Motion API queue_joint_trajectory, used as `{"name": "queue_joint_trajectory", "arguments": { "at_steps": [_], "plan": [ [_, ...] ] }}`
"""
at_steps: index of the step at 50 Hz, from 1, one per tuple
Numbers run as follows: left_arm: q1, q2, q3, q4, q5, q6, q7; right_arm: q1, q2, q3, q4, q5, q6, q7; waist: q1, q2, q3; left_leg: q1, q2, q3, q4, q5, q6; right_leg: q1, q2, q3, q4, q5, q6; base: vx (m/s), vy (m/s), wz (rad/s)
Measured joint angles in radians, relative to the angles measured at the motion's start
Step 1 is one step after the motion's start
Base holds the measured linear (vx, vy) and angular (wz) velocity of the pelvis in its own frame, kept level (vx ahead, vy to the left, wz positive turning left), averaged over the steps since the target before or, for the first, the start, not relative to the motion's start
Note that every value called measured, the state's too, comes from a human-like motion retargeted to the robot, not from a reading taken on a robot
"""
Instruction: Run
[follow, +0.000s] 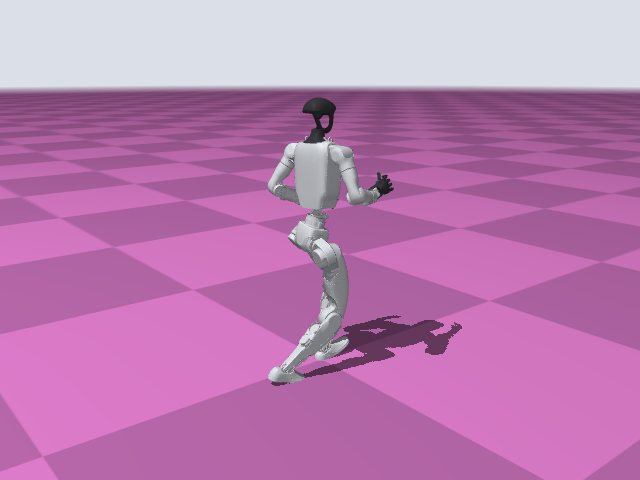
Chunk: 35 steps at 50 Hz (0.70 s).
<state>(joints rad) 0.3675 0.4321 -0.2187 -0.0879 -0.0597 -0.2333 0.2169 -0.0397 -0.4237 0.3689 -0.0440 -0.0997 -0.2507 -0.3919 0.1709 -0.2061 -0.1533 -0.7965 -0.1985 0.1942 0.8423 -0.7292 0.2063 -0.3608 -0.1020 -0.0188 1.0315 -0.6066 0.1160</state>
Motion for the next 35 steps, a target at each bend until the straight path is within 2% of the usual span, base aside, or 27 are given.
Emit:
{"name": "queue_joint_trajectory", "arguments": {
  "at_steps": [3, 5, 7, 10, 13, 15, 20, 22, 25, 27, 29, 32, 35],
  "plan": [
    [0.004, -0.017, 0.006, -0.023, 0.014, -0.004, 0.027, 0.056, 0.014, 0.014, -0.001, -0.012, -0.006, 0.017, -0.031, -0.016, -0.007, 0.013, -0.055, -0.004, 0.05, -0.016, 0.034, -0.004, -0.063, -0.005, 0.195, 0.088, 0.04, -0.03, 0.03, 0.31],
    [-0.034, -0.033, 0.009, -0.04, 0.045, -0.002, 0.061, 0.102, 0.029, 0.02, 0.016, -0.029, -0.001, 0.023, -0.066, -0.027, 0.0, 0.038, -0.072, -0.01, 0.131, -0.049, 0.056, -0.045, -0.11, -0.009, 0.368, 0.131, 0.044, -0.04, -0.04, 0.18],
    [-0.126, -0.049, 0.003, -0.045, 0.087, 0.007, 0.108, 0.149, 0.047, 0.02, 0.051, -0.048, 0.009, 0.027, -0.111, -0.03, 0.011, 0.074, -0.064, -0.023, 0.19, -0.098, 0.056, -0.135, -0.149, -0.009, 0.521, 0.126, 0.01, -0.06, -0.07, 0.07],
    [-0.32, -0.082, -0.023, -0.02, 0.137, 0.026, 0.192, 0.214, 0.058, 0.012, 0.111, -0.058, 0.01, 0.039, -0.194, -0.033, 0.011, 0.166, -0.071, -0.034, 0.155, -0.136, 0.056, -0.339, -0.196, 0.023, 0.644, 0.055, -0.051, -0.02, -0.01, 0.02],
    [-0.467, -0.114, -0.036, -0.006, 0.13, 0.025, 0.227, 0.293, 0.025, -0.003, 0.13, -0.017, -0.009, 0.056, -0.255, 0.004, -0.004, 0.333, -0.077, -0.042, 0.016, -0.126, 0.056, -0.492, -0.179, 0.036, 0.548, -0.025, -0.075, 0.04, 0.09, -0.44],
    [-0.527, -0.127, -0.045, -0.012, 0.118, 0.006, 0.225, 0.346, -0.004, -0.02, 0.129, 0.016, -0.018, 0.067, -0.275, 0.052, -0.007, 0.447, -0.046, -0.048, -0.06, -0.095, 0.029, -0.53, -0.128, 0.005, 0.389, -0.059, -0.076, 0.09, 0.05, -0.7],
    [-0.557, -0.131, -0.101, -0.019, 0.104, -0.065, 0.182, 0.442, -0.036, -0.074, 0.119, 0.057, -0.025, 0.066, -0.263, 0.174, -0.022, 0.58, 0.138, -0.055, 0.029, 0.038, -0.111, -0.479, 0.08, -0.086, -0.063, -0.066, -0.071, 0.05, -0.07, -0.55],
    [-0.521, -0.134, -0.123, -0.019, 0.102, -0.068, 0.16, 0.444, -0.031, -0.076, 0.114, 0.059, -0.024, 0.052, -0.249, 0.177, -0.028, 0.573, 0.181, -0.055, 0.183, 0.099, -0.124, -0.463, 0.11, -0.088, -0.045, -0.075, -0.096, -0.04, -0.08, -0.18],
    [-0.44, -0.131, -0.144, 0.005, 0.092, -0.046, 0.119, 0.387, -0.025, -0.068, 0.098, 0.041, -0.014, 0.031, -0.196, 0.183, -0.014, 0.512, 0.27, -0.065, 0.5, 0.144, -0.109, -0.419, 0.159, -0.096, 0.07, -0.129, -0.177, -0.05, -0.08, -0.08],
    [-0.378, -0.125, -0.14, 0.04, 0.089, -0.016, 0.098, 0.305, -0.024, -0.055, 0.089, 0.005, 0.0, 0.013, -0.144, 0.176, 0.009, 0.42, 0.323, -0.072, 0.704, 0.113, -0.063, -0.382, 0.179, -0.094, 0.147, -0.197, -0.226, -0.05, -0.07, 0.07],
    [-0.314, -0.115, -0.122, 0.077, 0.079, 0.011, 0.08, 0.199, -0.021, -0.042, 0.087, -0.035, 0.016, -0.001, -0.091, 0.158, 0.028, 0.29, 0.35, -0.077, 0.834, 0.044, -0.007, -0.335, 0.185, -0.084, 0.171, -0.248, -0.244, -0.05, -0.05, 0.17],
    [-0.207, -0.086, -0.064, 0.091, 0.028, 0.031, 0.045, 0.04, -0.008, -0.027, 0.08, -0.053, 0.029, -0.019, -0.032, 0.114, 0.032, 0.078, 0.321, -0.067, 0.814, -0.044, 0.049, -0.246, 0.166, -0.056, 0.113, -0.251, -0.216, -0.02, 0.0, 0.29],
    [-0.089, -0.047, -0.009, 0.065, -0.035, 0.02, 0.015, -0.027, 0.003, -0.019, 0.042, -0.022, 0.023, -0.02, -0.002, 0.046, 0.031, -0.017, 0.212, -0.015, 0.533, -0.07, 0.05, -0.118, 0.101, -0.021, 0.026, -0.17, -0.126, 0.04, 0.05, 0.55]
  ]
}}
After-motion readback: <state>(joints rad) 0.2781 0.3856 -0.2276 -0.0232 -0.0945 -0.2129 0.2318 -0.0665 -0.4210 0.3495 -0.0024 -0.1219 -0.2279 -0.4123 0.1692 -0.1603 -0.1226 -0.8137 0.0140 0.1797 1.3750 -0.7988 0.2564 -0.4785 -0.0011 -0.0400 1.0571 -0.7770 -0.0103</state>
